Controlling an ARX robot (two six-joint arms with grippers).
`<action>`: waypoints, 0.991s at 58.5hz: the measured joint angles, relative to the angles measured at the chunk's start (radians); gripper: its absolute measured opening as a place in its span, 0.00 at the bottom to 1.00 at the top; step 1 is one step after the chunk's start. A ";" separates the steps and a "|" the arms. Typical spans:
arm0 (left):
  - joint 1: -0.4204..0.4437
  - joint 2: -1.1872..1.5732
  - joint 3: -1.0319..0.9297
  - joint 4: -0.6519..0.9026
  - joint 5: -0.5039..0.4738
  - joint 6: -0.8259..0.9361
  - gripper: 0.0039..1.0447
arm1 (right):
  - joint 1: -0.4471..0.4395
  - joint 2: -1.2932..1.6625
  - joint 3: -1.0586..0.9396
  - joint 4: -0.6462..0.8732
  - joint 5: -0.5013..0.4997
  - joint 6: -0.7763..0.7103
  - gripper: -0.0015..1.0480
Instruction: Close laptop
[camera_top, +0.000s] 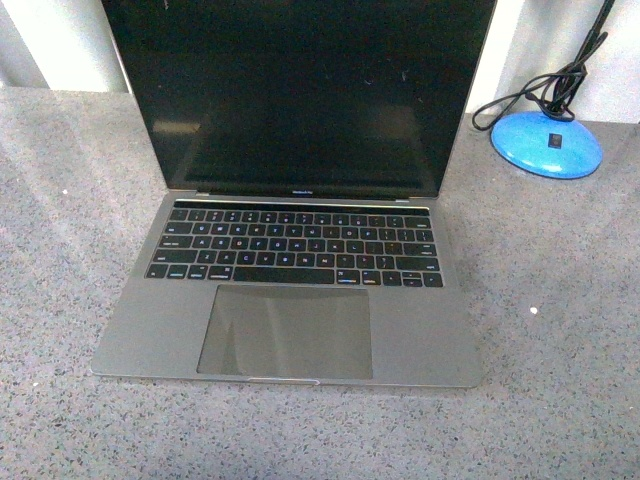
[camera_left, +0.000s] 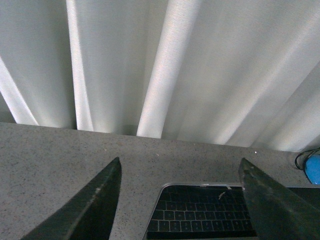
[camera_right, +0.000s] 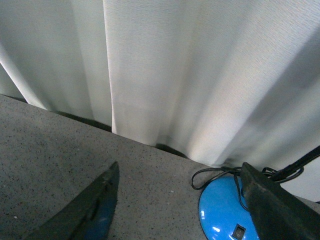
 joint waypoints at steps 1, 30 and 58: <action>0.000 0.008 0.010 -0.007 0.005 -0.003 0.57 | 0.000 0.010 0.015 -0.008 -0.005 0.003 0.61; 0.006 0.127 0.247 -0.192 0.060 -0.108 0.03 | 0.035 0.163 0.273 -0.124 -0.060 0.086 0.01; 0.002 0.178 0.269 -0.246 0.109 -0.233 0.03 | 0.073 0.183 0.259 -0.130 -0.062 0.222 0.01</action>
